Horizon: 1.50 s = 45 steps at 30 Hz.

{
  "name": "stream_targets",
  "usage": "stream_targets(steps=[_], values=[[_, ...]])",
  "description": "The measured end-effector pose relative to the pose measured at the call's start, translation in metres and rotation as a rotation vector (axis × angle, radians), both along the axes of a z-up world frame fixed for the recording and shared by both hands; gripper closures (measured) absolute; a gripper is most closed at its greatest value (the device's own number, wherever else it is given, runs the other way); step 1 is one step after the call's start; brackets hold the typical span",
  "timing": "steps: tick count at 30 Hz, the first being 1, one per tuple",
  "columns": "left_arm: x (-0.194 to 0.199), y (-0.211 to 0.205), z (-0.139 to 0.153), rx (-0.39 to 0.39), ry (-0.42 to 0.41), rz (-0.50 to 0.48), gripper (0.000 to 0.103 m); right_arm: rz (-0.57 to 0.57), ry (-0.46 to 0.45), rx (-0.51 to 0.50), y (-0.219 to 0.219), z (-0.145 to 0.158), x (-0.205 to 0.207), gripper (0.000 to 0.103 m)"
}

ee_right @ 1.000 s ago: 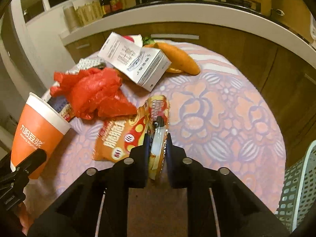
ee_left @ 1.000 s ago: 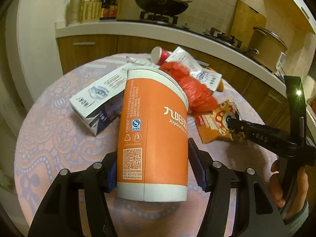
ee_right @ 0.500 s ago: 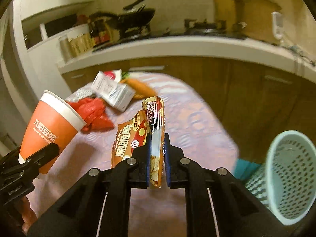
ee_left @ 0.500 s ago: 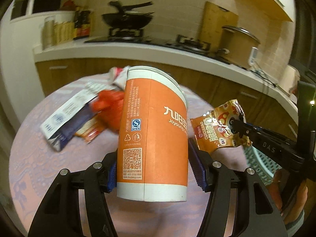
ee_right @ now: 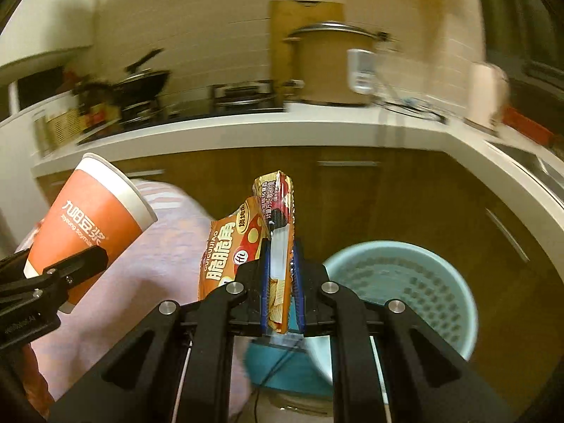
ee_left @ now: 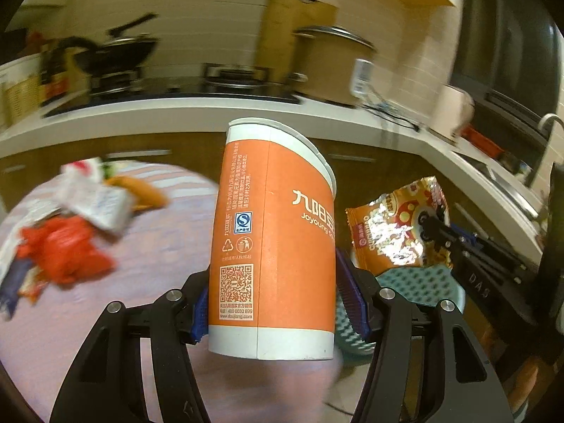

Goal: Collect trash
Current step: 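Carry both items over the blue basket and open both tools, then move both tools back over the table toward the remaining trash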

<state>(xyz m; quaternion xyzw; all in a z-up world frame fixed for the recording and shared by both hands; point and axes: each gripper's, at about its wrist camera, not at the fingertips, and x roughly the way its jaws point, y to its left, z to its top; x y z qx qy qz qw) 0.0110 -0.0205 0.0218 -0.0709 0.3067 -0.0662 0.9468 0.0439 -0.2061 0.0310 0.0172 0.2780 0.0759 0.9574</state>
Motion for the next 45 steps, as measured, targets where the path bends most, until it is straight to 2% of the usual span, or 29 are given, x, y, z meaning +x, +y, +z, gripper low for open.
stream_targets(steps=[5,11,21,23,26,31,36,45], values=[[0.024,-0.047,-0.014,-0.007,0.032,-0.080,0.045,-0.115,0.046,0.036,-0.054,-0.017,0.008,0.094],[0.049,-0.097,-0.043,-0.002,0.092,-0.152,0.045,-0.229,0.153,0.068,-0.108,-0.051,0.017,0.094],[0.074,-0.138,-0.084,0.014,0.193,-0.235,0.044,-0.294,0.300,0.073,-0.141,-0.092,0.031,0.093],[0.076,-0.139,-0.087,0.011,0.211,-0.240,0.044,-0.292,0.324,0.081,-0.143,-0.096,0.035,0.091],[0.078,-0.139,-0.089,0.013,0.223,-0.245,0.036,-0.288,0.358,0.102,-0.144,-0.101,0.039,0.089],[0.075,-0.131,-0.084,0.002,0.220,-0.232,0.036,-0.284,0.362,0.093,-0.140,-0.101,0.040,0.084],[0.071,-0.120,-0.075,-0.018,0.197,-0.218,0.036,-0.271,0.332,0.077,-0.132,-0.088,0.037,0.081],[0.047,-0.078,-0.045,-0.049,0.122,-0.149,0.036,-0.188,0.236,0.048,-0.088,-0.052,0.027,0.065]])
